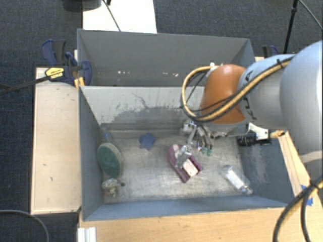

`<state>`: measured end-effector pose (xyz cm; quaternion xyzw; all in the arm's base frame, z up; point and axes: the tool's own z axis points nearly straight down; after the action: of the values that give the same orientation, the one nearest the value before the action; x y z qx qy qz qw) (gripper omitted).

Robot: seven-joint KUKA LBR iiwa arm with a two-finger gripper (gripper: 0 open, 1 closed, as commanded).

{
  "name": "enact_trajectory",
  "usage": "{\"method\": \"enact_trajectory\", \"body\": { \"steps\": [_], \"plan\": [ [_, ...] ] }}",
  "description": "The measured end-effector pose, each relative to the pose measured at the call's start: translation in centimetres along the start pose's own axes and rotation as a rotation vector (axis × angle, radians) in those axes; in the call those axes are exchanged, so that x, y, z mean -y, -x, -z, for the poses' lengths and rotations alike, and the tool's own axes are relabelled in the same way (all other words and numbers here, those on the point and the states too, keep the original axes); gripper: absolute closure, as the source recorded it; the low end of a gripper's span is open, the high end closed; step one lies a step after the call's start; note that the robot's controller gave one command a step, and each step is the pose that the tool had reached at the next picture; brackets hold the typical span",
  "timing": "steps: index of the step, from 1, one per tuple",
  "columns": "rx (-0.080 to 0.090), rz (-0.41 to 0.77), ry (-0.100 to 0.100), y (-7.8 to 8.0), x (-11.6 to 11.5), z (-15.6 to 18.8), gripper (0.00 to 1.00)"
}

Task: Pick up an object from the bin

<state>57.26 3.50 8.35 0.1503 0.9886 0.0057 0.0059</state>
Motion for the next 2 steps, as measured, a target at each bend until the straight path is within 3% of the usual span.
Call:
{"method": "enact_trajectory", "body": {
  "steps": [1,2],
  "plan": [
    [-0.01,0.004,-0.002,-0.2,-0.1,0.0,1.0],
    [0.0,-0.064,-0.008,-0.6,-0.8,11.9,1.0]
  ]
}}
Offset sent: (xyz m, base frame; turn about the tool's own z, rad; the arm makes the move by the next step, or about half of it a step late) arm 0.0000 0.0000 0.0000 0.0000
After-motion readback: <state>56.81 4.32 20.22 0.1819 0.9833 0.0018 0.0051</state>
